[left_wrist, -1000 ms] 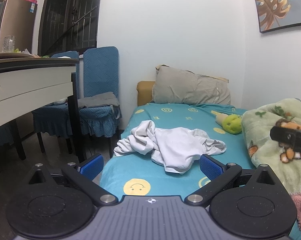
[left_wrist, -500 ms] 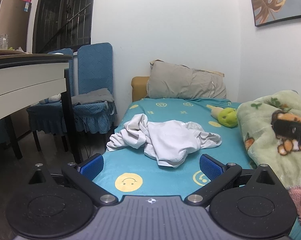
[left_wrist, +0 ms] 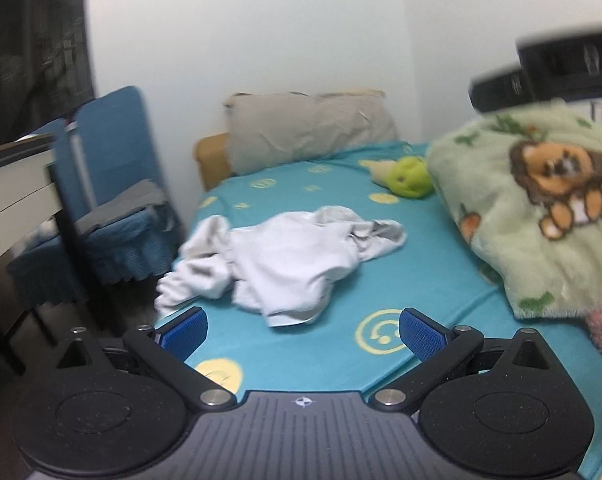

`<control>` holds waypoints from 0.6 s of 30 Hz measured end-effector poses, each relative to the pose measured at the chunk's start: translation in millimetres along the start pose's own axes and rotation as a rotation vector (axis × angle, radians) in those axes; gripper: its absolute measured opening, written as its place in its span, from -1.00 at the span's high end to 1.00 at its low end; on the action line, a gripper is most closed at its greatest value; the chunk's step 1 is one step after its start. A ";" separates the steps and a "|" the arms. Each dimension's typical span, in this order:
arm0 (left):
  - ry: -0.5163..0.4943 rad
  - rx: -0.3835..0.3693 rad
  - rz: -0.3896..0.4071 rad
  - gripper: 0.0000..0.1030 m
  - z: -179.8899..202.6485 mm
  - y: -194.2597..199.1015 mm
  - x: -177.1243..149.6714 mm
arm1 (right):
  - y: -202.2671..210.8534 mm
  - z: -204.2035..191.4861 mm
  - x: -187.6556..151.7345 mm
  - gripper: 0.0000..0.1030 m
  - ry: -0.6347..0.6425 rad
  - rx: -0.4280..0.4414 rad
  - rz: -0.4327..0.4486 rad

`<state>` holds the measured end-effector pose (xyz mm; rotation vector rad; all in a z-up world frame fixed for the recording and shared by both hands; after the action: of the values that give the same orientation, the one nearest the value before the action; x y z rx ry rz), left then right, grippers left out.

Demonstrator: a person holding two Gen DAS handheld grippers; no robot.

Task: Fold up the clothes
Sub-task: 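Move both tools toward the white T-shirt and reach for its edges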

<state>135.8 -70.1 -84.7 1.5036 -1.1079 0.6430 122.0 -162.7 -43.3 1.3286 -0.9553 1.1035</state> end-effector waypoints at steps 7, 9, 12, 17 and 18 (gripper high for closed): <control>-0.182 -0.039 -0.015 -0.98 34.5 -70.6 -3.5 | -16.5 36.8 -24.8 -0.87 -0.217 0.008 -0.068; -0.246 -0.050 0.002 -0.98 45.4 -85.0 -3.9 | -16.3 36.9 -20.3 -0.87 -0.210 0.016 -0.054; -0.333 -0.045 0.040 -0.95 58.1 -107.0 -5.1 | -19.7 37.0 -18.3 -0.87 -0.193 0.033 -0.036; -0.393 -0.050 0.087 -0.90 75.1 -142.5 -4.5 | -37.7 55.5 -36.3 -0.87 -0.291 0.026 -0.129; -0.401 -0.054 0.092 -0.88 78.4 -149.5 -4.8 | -40.3 60.6 -40.2 -0.87 -0.320 0.018 -0.148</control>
<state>254.2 -150.2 -174.6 1.5821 -1.4931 0.3760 156.1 -222.8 -89.5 1.5945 -1.0600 0.8025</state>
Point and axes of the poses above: each gripper's, at about its wrist camera, not at the fingertips, and y roughly against the way its jaws point, z to its right, x to its top, the point moved 5 cm from there along -y, roughly the way its jaws point, and after that the axes turned 5 degrees about x, right-handed, at the moved point
